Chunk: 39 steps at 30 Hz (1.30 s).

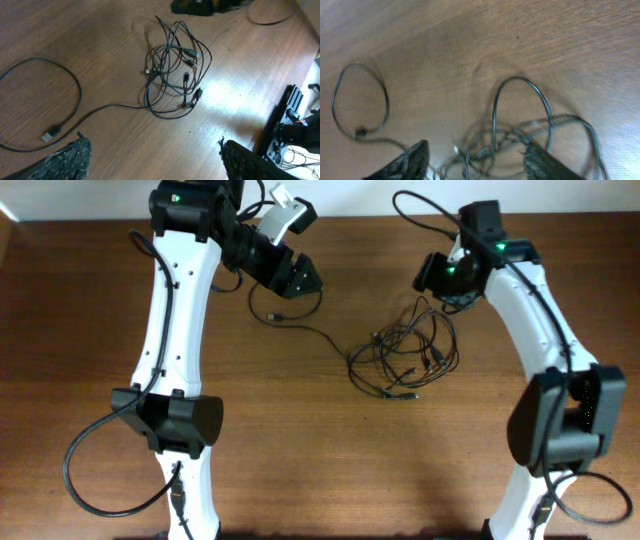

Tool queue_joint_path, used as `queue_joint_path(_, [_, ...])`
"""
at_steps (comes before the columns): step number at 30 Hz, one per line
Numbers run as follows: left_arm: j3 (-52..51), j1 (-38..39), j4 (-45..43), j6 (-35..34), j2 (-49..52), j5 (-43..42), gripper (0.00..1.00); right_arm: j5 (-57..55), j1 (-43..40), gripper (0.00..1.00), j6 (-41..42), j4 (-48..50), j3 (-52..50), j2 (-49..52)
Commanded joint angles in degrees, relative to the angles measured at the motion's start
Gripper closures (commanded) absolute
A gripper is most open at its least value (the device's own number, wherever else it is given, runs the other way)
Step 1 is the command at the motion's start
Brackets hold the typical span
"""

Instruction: Untangle cables

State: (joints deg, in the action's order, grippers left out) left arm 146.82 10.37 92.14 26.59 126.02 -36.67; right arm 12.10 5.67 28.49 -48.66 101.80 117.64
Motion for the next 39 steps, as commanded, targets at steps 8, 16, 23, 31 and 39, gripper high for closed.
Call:
queue_joint_path(8, [0.09,0.04,-9.62,-28.09,-0.33,28.39,0.13,5.77,0.98,0.57,6.08,9.09,0.37,13.94])
queue_joint_path(16, [-0.55,-0.07,-12.0,-31.98,-0.33,33.75,0.13,6.47,3.08,0.96,4.44,12.96,1.11,13.92])
queue_joint_path(23, [-0.55,-1.55,-13.6,-33.68,-0.33,36.46,0.13,17.75,3.23,0.96,-11.23,-3.78,13.79,1.81])
queue_joint_path(31, [-0.55,-1.66,-13.27,-33.66,-0.33,36.48,0.13,17.7,6.54,0.96,-26.01,-25.2,17.81,-15.15])
queue_joint_path(39, [-0.55,-1.66,-12.0,-33.35,-0.33,36.48,0.14,15.34,9.31,0.96,-22.01,-25.9,26.36,-19.21])
